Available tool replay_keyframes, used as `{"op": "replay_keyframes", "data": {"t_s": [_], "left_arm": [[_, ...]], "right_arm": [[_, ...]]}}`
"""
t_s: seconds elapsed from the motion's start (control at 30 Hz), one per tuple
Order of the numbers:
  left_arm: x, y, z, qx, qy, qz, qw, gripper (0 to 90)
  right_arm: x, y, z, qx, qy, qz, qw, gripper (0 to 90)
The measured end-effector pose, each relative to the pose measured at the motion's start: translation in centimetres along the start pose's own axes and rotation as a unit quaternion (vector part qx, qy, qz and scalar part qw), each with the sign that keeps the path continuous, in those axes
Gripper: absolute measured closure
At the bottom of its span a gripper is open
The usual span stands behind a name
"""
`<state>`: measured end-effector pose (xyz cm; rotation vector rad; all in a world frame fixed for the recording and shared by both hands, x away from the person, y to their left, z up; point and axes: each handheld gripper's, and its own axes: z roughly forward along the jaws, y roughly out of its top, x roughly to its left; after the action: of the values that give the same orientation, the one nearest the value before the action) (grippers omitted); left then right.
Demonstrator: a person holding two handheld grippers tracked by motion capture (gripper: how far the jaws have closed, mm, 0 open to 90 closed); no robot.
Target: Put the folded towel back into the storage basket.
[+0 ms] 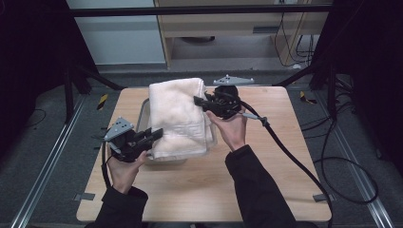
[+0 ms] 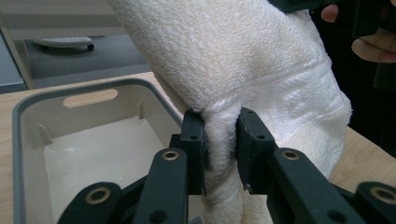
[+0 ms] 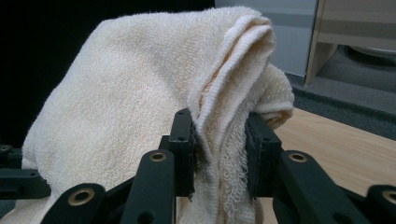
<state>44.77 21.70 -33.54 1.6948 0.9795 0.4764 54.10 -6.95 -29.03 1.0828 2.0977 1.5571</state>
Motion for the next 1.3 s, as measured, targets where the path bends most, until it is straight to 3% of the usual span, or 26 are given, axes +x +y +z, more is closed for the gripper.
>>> {"op": "replay_keyframes", "data": {"t_s": [1.03, 1.3], "left_arm": [[5.6, 0.1, -1.1, -0.008, 0.062, -0.034, 0.9975, 73.8], [6.9, -0.2, -0.6, 0.002, 0.073, -0.037, 0.9966, 73.8]], "right_arm": [[2.3, 2.0, 6.7, 0.006, 0.004, -0.002, 1.0, 68.6], [2.4, 1.8, 8.6, 0.011, -0.002, -0.004, 0.9999, 68.6]]}}
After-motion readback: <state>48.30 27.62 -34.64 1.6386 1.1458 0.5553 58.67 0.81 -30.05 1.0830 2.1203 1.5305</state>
